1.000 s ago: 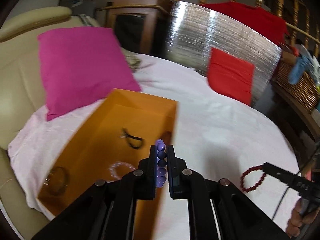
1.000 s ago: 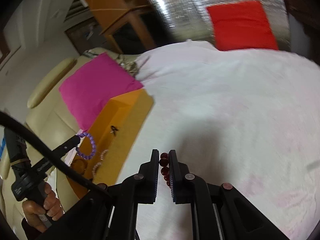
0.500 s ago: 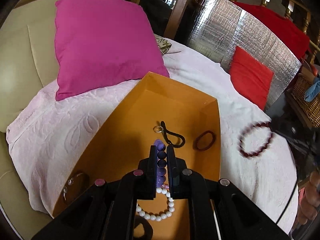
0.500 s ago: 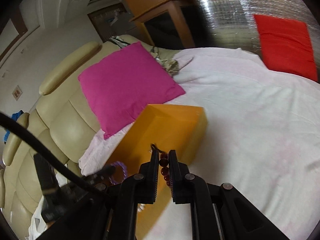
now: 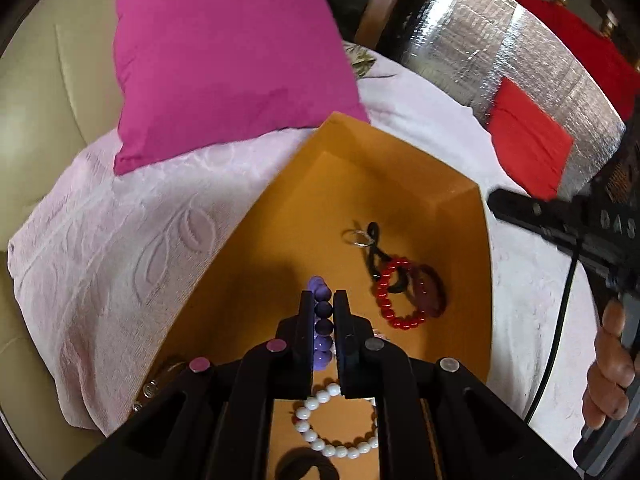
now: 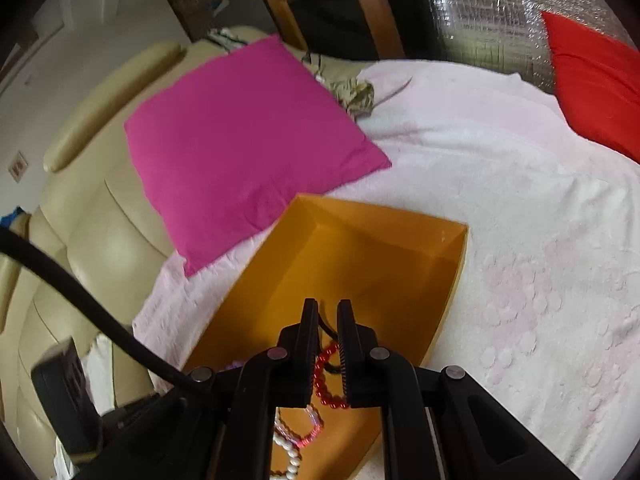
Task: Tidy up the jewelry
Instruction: 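Open the right tool over the box to drop the red bracelet while the left tool drops the purple one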
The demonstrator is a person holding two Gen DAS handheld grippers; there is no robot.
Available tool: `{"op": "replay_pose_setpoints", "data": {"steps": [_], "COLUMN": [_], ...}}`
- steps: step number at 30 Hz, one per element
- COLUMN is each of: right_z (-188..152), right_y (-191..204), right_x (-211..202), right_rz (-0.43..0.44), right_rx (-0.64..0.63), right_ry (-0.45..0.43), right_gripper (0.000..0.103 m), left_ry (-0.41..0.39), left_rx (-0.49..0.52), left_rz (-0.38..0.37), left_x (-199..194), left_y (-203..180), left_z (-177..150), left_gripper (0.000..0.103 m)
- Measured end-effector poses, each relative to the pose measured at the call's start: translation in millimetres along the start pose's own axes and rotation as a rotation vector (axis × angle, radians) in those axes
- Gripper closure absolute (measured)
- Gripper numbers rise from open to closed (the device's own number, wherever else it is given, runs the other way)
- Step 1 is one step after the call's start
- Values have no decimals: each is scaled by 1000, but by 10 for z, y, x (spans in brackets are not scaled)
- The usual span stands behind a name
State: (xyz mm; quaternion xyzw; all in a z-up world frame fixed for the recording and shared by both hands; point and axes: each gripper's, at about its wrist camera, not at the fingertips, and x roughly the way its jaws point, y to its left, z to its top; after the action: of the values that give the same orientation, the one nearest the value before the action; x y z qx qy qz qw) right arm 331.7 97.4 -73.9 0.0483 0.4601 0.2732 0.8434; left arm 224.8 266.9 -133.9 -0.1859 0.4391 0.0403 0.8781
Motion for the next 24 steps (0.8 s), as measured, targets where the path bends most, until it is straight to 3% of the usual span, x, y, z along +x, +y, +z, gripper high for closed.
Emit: {"op": "replay_pose_setpoints", "data": {"steps": [4,8,10,12,24], "right_z": [-75,-135,-172,-210,-255], "right_y": [-74,-110,-122,-100,42], "right_x": [117,157,232,291,686], "right_rz": [48,43,22,23,-150], "right_rx": [55,74,79,72,32], "right_ry": [136,160,214,242,322], "right_gripper": [91,90,78,77,77], "left_ry": [27,63,72,80,53], "left_rx": [-14,-19,-20,-25,-39], "left_rz": [-26,-41,-40,-39,-22], "left_x": [46,125,141,164,134], "left_y": [28,1,-22,-29,20], "left_z": [-16,-25,-23,-19,36], "left_gripper": [94,94,94,94,94]}}
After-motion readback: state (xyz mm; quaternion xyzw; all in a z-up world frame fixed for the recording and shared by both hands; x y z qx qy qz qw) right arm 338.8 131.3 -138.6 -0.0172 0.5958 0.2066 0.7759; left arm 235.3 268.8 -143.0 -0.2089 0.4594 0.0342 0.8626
